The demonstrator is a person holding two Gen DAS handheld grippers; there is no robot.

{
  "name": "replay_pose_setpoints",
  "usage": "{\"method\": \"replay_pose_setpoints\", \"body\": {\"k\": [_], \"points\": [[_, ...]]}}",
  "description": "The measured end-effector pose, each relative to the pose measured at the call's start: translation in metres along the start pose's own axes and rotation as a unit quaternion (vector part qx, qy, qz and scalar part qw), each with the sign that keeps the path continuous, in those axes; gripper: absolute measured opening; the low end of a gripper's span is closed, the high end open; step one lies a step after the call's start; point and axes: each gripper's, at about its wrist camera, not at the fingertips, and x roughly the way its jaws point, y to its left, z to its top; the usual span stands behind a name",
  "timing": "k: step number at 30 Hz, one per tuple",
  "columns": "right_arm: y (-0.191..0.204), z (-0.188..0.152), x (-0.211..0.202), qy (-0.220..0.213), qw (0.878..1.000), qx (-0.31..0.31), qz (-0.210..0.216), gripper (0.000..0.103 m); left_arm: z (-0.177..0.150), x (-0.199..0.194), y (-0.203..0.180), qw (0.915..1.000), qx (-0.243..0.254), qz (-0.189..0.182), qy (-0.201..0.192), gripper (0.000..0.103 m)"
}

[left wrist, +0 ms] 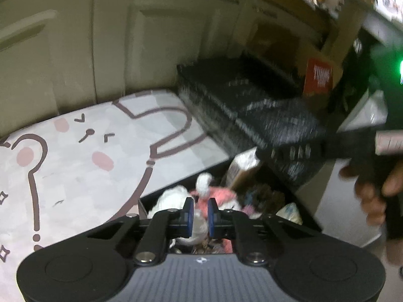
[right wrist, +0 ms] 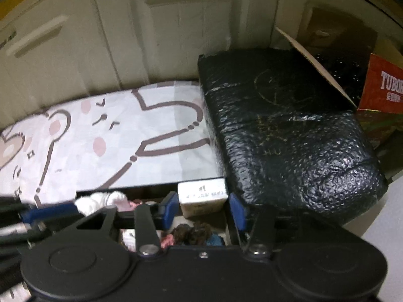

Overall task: Organize objects
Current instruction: 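Lower the yarn ball and tissue packet into the black box and open both tools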

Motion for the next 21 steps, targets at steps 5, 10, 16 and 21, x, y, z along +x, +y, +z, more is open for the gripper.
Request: {"method": "replay_pose_setpoints", "body": {"k": [5,10,16,21], "points": [[-0.005,0.004,0.010,-0.008,1.000,0.021,-0.009,0.025,-0.005,0.013,0.001,0.9995,0.021,0.024,0.010,0.012],[-0.008,0.005,0.022,-0.014,0.999,0.036,-0.006,0.025,-0.004,0.023,0.014,0.9993,0.009,0.030,0.022,0.012],[-0.005,0.006,0.037,0.006,0.999,0.035,0.003,0.026,-0.007,0.036,0.020,0.9984,0.014,0.032,0.044,0.012],[0.004,0.007,0.036,0.017,1.000,-0.002,-0.010,0.027,-0.006,0.035,0.022,0.9986,0.005,0.030,0.044,0.012]]}}
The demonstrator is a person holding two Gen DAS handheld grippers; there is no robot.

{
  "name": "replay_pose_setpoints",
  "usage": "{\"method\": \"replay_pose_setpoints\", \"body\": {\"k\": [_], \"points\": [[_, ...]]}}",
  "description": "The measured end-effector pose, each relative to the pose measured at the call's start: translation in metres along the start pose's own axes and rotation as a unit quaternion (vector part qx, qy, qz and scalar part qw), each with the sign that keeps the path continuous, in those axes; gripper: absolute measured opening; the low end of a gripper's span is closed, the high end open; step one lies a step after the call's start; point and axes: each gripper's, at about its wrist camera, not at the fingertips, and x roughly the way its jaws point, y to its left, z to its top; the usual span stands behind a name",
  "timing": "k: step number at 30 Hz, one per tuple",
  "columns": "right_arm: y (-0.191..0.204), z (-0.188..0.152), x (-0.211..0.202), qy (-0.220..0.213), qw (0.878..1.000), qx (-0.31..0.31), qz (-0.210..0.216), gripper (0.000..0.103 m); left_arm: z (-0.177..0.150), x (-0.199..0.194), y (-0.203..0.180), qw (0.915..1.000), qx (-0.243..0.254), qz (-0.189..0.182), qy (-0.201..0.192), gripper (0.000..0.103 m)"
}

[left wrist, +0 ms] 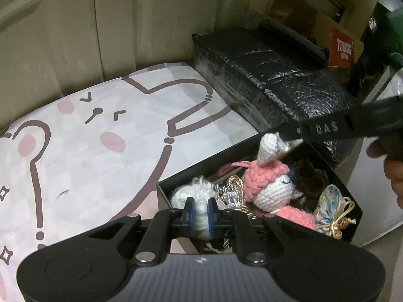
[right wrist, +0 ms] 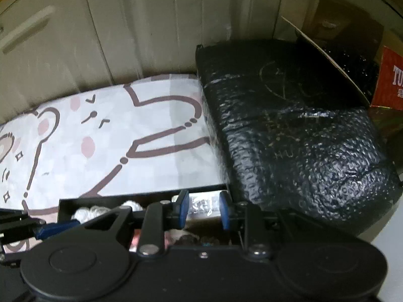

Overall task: Organize objects
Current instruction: 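Lower the yarn ball and tissue packet into the black box and open both tools, then lift both open tools up out of the black box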

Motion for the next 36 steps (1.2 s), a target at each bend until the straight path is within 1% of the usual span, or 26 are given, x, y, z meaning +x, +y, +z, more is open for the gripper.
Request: {"method": "replay_pose_setpoints", "body": {"k": [7,11,16,18,22,25,27,29,30,32,33,34,35,36], "points": [[-0.002,-0.003,-0.005,0.036,0.999,-0.009,-0.002,0.028,0.000,-0.007,-0.002,1.0000,-0.005,0.001,0.000,0.013],[-0.003,-0.008,-0.007,0.047,0.999,-0.010,0.000,0.028,0.001,-0.012,-0.005,0.9999,-0.007,-0.001,-0.007,0.013],[-0.009,-0.007,-0.018,0.020,1.000,0.002,0.012,0.028,0.002,-0.022,-0.009,0.9998,-0.012,-0.007,-0.016,0.013],[-0.010,-0.008,-0.023,0.016,1.000,0.005,0.014,0.028,0.002,-0.026,-0.010,0.9996,-0.018,-0.009,-0.017,0.013],[-0.008,-0.012,-0.034,0.011,1.000,-0.006,0.019,0.028,0.003,-0.035,-0.011,0.9993,-0.028,-0.008,-0.023,0.013],[-0.007,-0.015,-0.047,-0.004,1.000,-0.014,0.022,0.031,0.003,-0.045,-0.010,0.9987,-0.041,-0.004,-0.030,0.014],[-0.008,-0.017,-0.056,-0.013,0.999,-0.013,0.028,0.033,0.002,-0.053,-0.010,0.9982,-0.050,-0.002,-0.032,0.019],[-0.008,-0.018,-0.065,-0.019,0.999,-0.012,0.031,0.036,0.000,-0.061,-0.011,0.9980,-0.054,0.003,-0.034,0.029],[-0.008,-0.019,-0.071,-0.022,0.999,-0.014,0.032,0.037,-0.001,-0.065,-0.012,0.9979,-0.055,0.006,-0.034,0.031],[-0.007,-0.022,-0.083,-0.028,0.999,-0.018,0.035,0.046,-0.004,-0.074,-0.012,0.9975,-0.061,0.010,-0.035,0.038],[-0.007,-0.023,-0.089,-0.032,0.999,-0.020,0.034,0.048,-0.006,-0.079,-0.013,0.9973,-0.063,0.012,-0.036,0.039],[-0.007,-0.024,-0.095,-0.035,0.999,-0.021,0.034,0.051,-0.007,-0.083,-0.012,0.9972,-0.065,0.014,-0.036,0.044],[-0.006,-0.026,-0.101,-0.038,0.999,-0.022,0.032,0.053,-0.008,-0.088,-0.013,0.9969,-0.067,0.018,-0.037,0.051],[-0.006,-0.027,-0.107,-0.043,0.998,-0.022,0.030,0.055,-0.009,-0.093,-0.014,0.9967,-0.068,0.021,-0.040,0.055]]}}
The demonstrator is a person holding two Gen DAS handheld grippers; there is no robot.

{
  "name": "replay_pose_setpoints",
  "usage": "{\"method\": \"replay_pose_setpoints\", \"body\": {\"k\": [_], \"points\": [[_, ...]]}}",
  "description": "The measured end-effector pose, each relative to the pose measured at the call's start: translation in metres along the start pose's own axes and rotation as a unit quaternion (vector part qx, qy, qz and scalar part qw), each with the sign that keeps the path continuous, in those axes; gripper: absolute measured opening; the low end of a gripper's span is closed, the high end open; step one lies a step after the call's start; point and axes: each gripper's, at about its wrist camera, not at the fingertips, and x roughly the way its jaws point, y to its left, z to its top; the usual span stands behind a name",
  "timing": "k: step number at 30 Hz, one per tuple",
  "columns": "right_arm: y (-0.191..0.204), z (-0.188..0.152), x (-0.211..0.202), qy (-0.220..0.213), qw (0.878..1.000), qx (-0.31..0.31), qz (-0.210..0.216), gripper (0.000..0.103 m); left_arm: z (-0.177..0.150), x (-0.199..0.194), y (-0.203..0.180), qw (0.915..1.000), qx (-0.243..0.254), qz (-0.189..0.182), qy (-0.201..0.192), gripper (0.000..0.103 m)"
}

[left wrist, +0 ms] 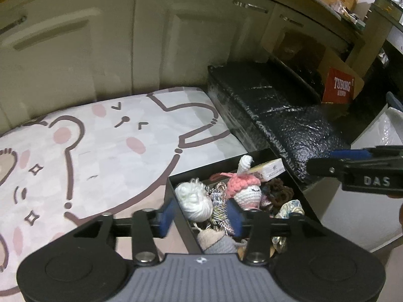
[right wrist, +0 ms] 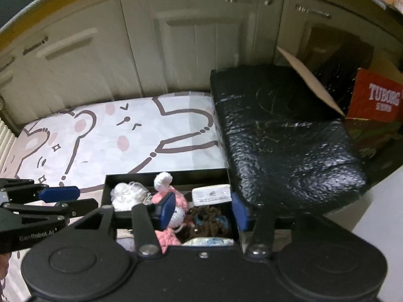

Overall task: Organize objects
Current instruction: 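Lift both open tools up out of the black box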

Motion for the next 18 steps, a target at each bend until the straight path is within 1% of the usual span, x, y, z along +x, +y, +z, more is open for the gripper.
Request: {"method": "replay_pose_setpoints", "body": {"k": [2,4,7,8,12,14,16,18], "points": [[0.000,-0.002,-0.011,-0.005,1.000,0.001,-0.002,0.066,-0.002,-0.009,-0.001,1.0000,-0.001,0.004,-0.008,0.071],[-0.001,-0.006,-0.020,-0.009,1.000,0.001,-0.007,0.072,-0.004,-0.018,-0.003,0.9999,-0.002,0.006,-0.014,0.078],[-0.002,-0.013,-0.031,-0.008,1.000,0.000,-0.014,0.075,-0.007,-0.030,-0.005,0.9997,-0.007,0.007,-0.021,0.088],[-0.002,-0.015,-0.034,-0.008,1.000,-0.001,-0.017,0.079,-0.008,-0.034,-0.006,0.9996,-0.008,0.009,-0.024,0.092],[0.001,-0.023,-0.045,-0.009,1.000,-0.008,-0.028,0.086,-0.014,-0.048,-0.009,0.9994,-0.010,0.011,-0.033,0.098],[0.002,-0.027,-0.051,-0.013,1.000,-0.013,-0.025,0.092,-0.017,-0.054,-0.011,0.9993,-0.012,0.010,-0.035,0.100],[0.003,-0.031,-0.057,-0.016,0.999,-0.014,-0.025,0.093,-0.021,-0.061,-0.012,0.9991,-0.010,0.012,-0.038,0.101],[0.004,-0.036,-0.064,-0.019,0.999,-0.015,-0.024,0.095,-0.023,-0.067,-0.014,0.9990,-0.009,0.014,-0.042,0.102]]}}
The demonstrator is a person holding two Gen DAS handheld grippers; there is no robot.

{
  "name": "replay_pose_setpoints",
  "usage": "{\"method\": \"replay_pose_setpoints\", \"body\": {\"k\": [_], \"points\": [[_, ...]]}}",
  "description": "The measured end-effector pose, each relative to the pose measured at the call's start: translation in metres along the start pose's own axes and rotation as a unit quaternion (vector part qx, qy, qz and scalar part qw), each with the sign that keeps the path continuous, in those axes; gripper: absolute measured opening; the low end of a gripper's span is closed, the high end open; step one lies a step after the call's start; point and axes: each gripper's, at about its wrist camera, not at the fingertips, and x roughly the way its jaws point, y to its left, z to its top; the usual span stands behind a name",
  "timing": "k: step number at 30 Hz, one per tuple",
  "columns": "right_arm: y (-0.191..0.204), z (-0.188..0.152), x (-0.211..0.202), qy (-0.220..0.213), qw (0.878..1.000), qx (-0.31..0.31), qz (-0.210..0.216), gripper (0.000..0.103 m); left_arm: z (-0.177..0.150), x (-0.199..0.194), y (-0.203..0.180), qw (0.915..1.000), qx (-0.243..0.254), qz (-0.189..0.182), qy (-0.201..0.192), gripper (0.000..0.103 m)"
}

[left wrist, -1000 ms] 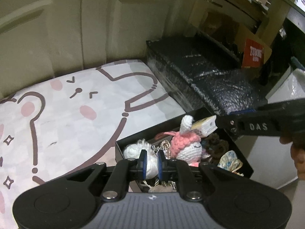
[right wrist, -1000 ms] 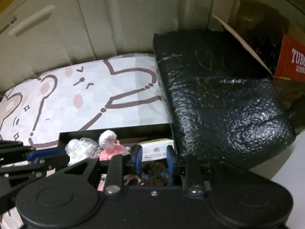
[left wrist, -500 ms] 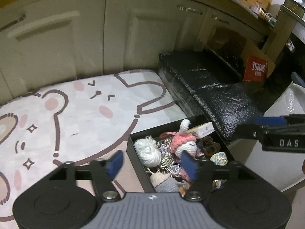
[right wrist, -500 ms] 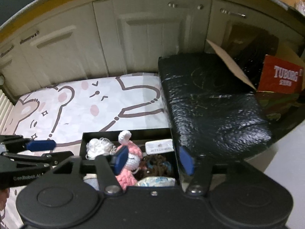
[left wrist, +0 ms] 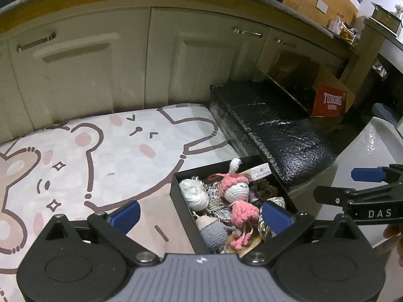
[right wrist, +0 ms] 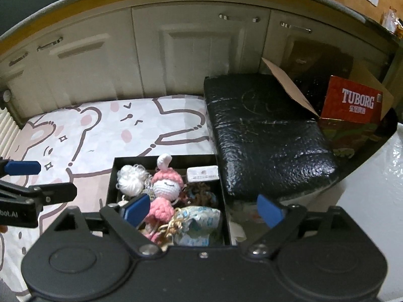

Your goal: Organize objects

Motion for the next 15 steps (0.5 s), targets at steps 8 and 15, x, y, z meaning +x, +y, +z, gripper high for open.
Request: {"method": "replay_pose_setpoints", "body": {"k": [8,15], "points": [[0.003,-0.011,-0.020,0.005,1.000,-0.003,-0.019,0.098,-0.009,-0.023,-0.005,0.9998,0.004,0.017,-0.011,0.102],[0.003,-0.020,-0.034,0.007,1.000,0.001,-0.029,0.098,-0.019,-0.039,-0.005,0.9994,0.001,0.033,-0.012,0.102]]}}
